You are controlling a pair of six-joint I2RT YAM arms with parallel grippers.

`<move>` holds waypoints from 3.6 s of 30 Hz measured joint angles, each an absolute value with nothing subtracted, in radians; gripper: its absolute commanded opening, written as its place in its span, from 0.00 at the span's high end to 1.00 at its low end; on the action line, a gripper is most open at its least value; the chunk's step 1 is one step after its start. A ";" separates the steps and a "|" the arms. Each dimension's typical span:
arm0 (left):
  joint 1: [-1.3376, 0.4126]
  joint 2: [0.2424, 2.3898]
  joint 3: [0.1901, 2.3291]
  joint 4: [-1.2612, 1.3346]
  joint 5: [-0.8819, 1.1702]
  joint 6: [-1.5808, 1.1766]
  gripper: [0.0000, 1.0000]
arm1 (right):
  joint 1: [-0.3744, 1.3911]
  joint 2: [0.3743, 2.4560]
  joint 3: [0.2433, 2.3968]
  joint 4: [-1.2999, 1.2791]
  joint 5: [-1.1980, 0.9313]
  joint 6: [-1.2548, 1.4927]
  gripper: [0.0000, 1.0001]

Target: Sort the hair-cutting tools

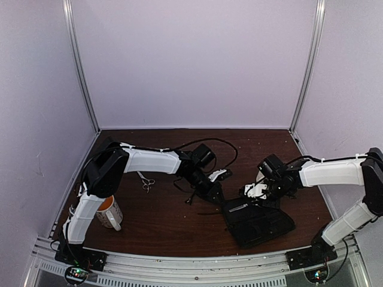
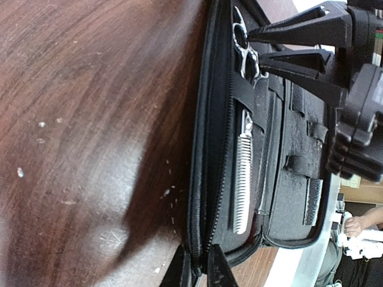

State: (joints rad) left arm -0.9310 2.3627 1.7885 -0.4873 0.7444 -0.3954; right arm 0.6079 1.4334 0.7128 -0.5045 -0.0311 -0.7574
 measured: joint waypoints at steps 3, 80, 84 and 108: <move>-0.931 2.363 1.789 -0.488 0.741 -0.395 1.00 | 0.608 1.450 0.729 -0.496 -0.040 -0.752 0.88; -0.826 2.450 1.975 -0.828 0.805 -0.102 1.00 | 0.584 1.097 0.760 -0.680 -0.187 -0.630 0.67; -0.833 2.450 1.999 -0.848 0.800 -0.094 1.00 | 0.584 1.111 0.760 -0.676 -0.188 -0.632 0.67; -0.820 1.910 1.636 -0.825 0.137 -0.368 0.59 | 0.584 1.122 0.760 -0.623 -0.208 -0.620 0.67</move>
State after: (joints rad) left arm -0.8200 1.9102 1.6363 -0.8249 0.1371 -0.3683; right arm 0.5838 1.1225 0.7601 -0.6228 -0.2077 -0.6205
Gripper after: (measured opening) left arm 0.420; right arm 0.330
